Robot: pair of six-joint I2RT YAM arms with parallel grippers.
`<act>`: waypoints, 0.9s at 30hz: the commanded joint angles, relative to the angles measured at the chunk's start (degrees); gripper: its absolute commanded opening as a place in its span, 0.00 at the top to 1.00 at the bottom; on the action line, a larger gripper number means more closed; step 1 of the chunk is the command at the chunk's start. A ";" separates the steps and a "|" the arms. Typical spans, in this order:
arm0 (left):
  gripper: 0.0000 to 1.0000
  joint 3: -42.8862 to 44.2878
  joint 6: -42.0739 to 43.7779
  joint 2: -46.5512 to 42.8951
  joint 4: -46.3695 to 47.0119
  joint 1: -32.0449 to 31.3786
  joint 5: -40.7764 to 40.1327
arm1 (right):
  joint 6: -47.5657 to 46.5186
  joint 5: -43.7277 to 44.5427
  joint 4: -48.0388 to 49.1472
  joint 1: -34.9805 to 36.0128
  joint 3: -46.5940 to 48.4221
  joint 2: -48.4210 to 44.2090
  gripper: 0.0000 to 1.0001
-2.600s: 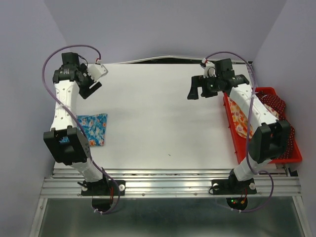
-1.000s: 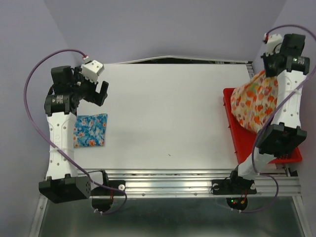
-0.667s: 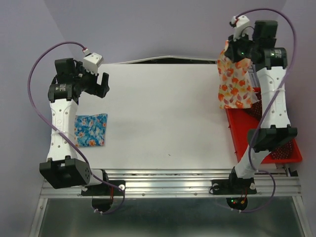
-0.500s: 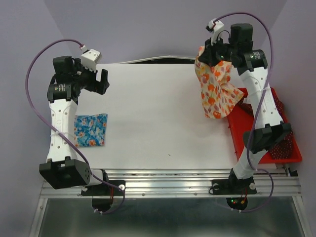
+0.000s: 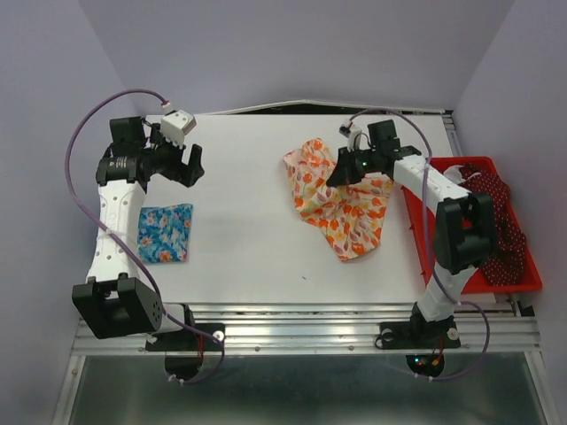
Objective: Fold and stack the skirts
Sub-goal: Move the skirt to the center of the board
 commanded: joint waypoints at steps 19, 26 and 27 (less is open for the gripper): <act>0.14 -12.51 1.65 1.43 6.00 -8.35 5.90 | 7.45 -6.69 3.95 4.74 2.40 2.49 0.25; 0.25 -14.98 -2.37 7.57 10.74 -20.14 -5.54 | -7.95 18.87 -7.67 -2.49 7.08 3.98 0.30; 0.27 -14.63 -2.81 8.89 10.13 -20.67 -4.94 | -10.21 19.93 -7.49 -2.49 6.55 4.16 0.31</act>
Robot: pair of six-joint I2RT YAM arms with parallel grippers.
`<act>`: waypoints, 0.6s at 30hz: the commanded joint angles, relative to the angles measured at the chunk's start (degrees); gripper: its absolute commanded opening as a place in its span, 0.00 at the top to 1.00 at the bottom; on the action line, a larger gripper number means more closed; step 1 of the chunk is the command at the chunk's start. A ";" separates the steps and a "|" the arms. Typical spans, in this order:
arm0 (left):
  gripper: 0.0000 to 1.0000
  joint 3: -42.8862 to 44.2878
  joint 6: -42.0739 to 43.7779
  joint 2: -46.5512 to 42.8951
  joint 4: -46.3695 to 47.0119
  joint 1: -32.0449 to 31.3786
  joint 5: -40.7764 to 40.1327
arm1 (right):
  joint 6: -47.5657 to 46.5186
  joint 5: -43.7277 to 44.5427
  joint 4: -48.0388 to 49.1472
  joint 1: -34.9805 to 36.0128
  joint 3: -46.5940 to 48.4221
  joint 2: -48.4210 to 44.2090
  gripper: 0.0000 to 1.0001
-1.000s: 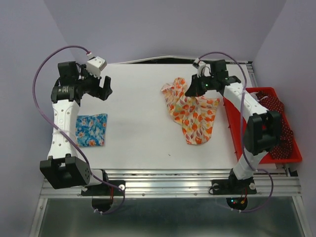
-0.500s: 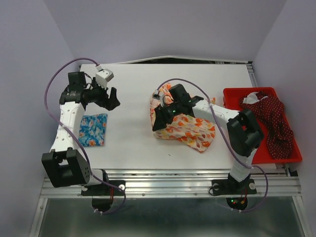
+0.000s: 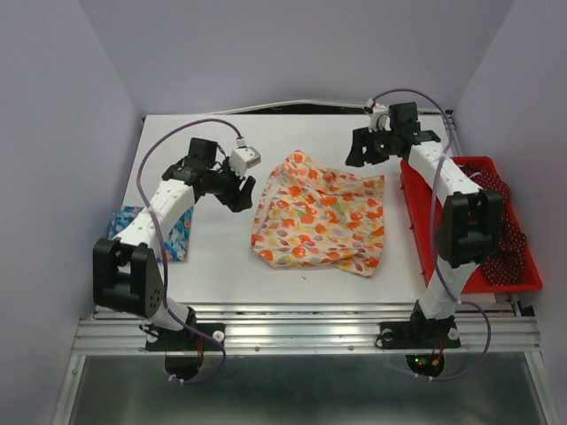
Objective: Fold and stack the skirts
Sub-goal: Move the skirt to the center of the board, then flatten the skirt out
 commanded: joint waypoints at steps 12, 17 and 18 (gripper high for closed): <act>0.21 -4.79 8.36 3.94 -1.60 -18.64 -8.21 | -23.39 25.38 -8.55 2.40 -3.37 4.92 0.30; 0.26 -5.33 7.84 12.71 -0.09 -23.78 -16.67 | -22.88 24.94 -11.36 2.40 -0.83 10.63 0.32; 0.33 -4.11 8.36 16.12 -0.70 -23.78 -17.39 | -22.79 25.11 -11.45 1.88 -0.30 11.33 0.37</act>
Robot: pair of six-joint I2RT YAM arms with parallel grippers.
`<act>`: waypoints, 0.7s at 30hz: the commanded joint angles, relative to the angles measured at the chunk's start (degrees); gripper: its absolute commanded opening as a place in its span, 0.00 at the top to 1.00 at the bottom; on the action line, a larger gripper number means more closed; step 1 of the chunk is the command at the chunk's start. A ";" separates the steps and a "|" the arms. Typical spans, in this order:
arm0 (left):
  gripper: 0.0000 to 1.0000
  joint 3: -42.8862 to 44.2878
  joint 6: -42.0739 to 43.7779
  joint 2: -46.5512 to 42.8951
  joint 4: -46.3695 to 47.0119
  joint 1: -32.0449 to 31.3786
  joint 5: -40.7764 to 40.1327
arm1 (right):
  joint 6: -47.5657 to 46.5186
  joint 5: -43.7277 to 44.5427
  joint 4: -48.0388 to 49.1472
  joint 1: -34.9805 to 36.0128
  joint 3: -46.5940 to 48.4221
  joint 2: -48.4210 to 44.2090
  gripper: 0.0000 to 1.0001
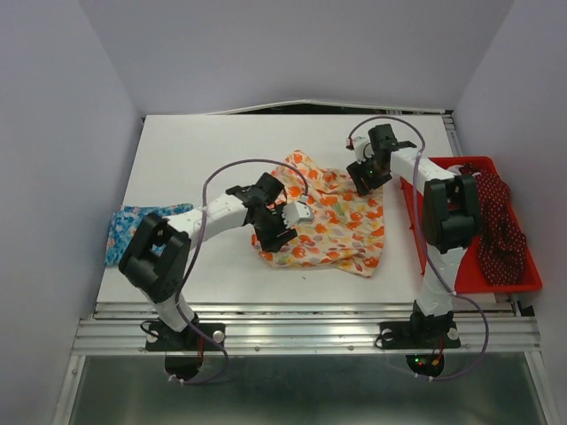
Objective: Fold and stack the skirts
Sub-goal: Flatten the skirt out
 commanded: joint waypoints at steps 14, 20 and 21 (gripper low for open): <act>0.81 20.99 14.76 19.41 -3.53 21.84 -19.21 | 9.73 -22.66 -11.17 -0.59 -1.29 1.72 0.73; 0.39 25.24 17.57 12.75 -4.05 22.91 -14.41 | 15.29 -35.26 -11.79 0.46 -2.01 0.22 0.48; 0.31 24.80 18.37 10.47 -5.27 22.73 -9.17 | 15.20 -35.28 -12.66 0.46 -1.31 -0.04 0.43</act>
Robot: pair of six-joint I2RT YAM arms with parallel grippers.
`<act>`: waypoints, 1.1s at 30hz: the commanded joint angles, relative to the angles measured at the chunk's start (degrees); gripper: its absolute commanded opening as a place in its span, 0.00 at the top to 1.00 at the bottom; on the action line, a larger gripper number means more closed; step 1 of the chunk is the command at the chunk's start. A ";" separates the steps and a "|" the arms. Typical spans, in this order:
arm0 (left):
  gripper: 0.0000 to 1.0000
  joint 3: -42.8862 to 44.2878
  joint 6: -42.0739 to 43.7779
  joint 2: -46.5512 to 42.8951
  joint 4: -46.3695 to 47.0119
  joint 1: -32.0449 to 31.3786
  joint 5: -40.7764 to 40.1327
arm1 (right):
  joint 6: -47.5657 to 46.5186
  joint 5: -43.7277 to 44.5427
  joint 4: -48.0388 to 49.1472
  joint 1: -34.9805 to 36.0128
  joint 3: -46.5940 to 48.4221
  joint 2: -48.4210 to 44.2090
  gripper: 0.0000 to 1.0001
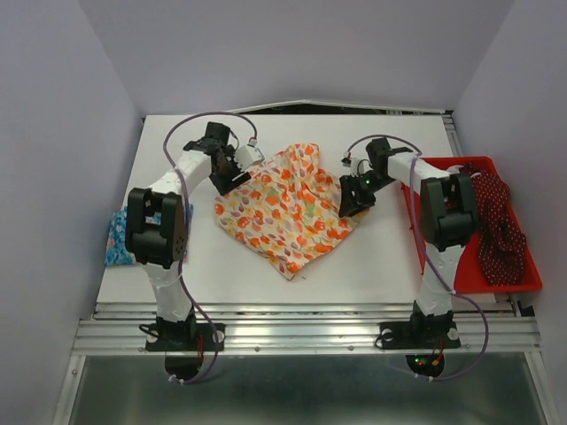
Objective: Fold and stack the skirts
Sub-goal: Flatten the skirt out
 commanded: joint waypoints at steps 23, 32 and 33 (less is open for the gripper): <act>0.14 -41.33 3.55 -35.86 11.55 -42.50 1.74 | -4.22 15.66 1.27 -1.60 0.47 -7.01 0.38; 0.14 -33.61 1.97 -32.61 8.23 -46.81 0.86 | -6.68 16.20 1.01 -4.23 -2.08 -12.98 0.27; 0.14 -32.73 1.88 -31.82 7.18 -47.77 0.16 | -7.47 15.94 0.66 -5.11 -2.34 -13.34 0.26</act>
